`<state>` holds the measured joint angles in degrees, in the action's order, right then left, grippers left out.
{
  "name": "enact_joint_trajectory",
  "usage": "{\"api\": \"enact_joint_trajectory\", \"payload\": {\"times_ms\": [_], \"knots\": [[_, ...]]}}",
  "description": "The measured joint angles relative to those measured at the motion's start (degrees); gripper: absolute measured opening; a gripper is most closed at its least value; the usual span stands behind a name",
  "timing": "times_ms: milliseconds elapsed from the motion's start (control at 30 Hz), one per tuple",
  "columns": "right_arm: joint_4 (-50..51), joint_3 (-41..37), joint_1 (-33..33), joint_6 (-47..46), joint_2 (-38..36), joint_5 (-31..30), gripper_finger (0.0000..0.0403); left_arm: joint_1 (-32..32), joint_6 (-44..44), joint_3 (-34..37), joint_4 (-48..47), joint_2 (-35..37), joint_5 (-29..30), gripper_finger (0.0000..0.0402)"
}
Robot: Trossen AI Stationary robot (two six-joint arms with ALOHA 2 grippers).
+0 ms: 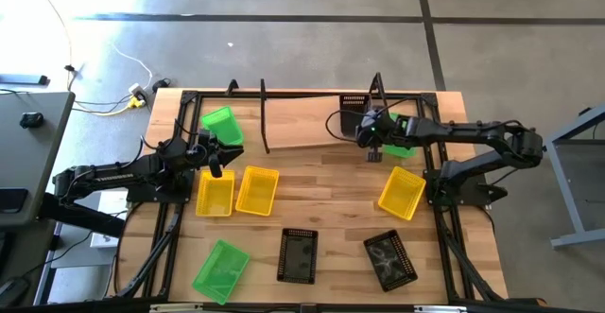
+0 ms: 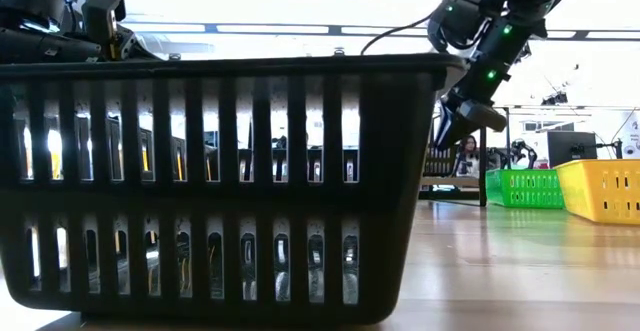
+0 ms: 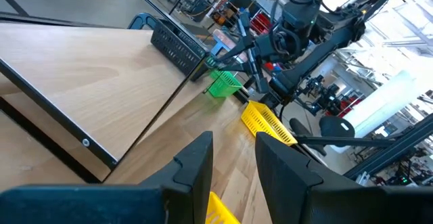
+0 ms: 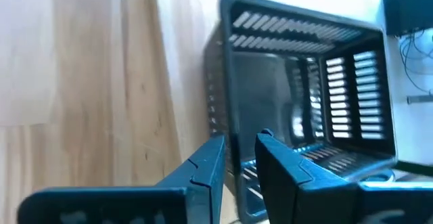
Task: Stack baskets on shelf by color
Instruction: Put the top black bin on the shelf, then adjust the shelf
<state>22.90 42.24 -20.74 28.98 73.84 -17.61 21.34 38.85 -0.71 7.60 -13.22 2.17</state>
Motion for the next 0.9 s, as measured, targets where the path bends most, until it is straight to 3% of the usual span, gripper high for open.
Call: {"api": "enact_joint_trajectory", "payload": {"times_ms": [333, 900], "knots": [[0.05, 0.12, 2.35, 0.04, -0.23, -4.63, 0.0069, 0.0, -0.02, 0.0, 0.0, 0.0, 0.0, 0.0101], [5.05, 10.41, 3.25, -4.12, -0.33, -6.15, 0.0069, 0.0, -3.4, -0.02, 2.78, -0.02, -0.21, 0.0101]]}}
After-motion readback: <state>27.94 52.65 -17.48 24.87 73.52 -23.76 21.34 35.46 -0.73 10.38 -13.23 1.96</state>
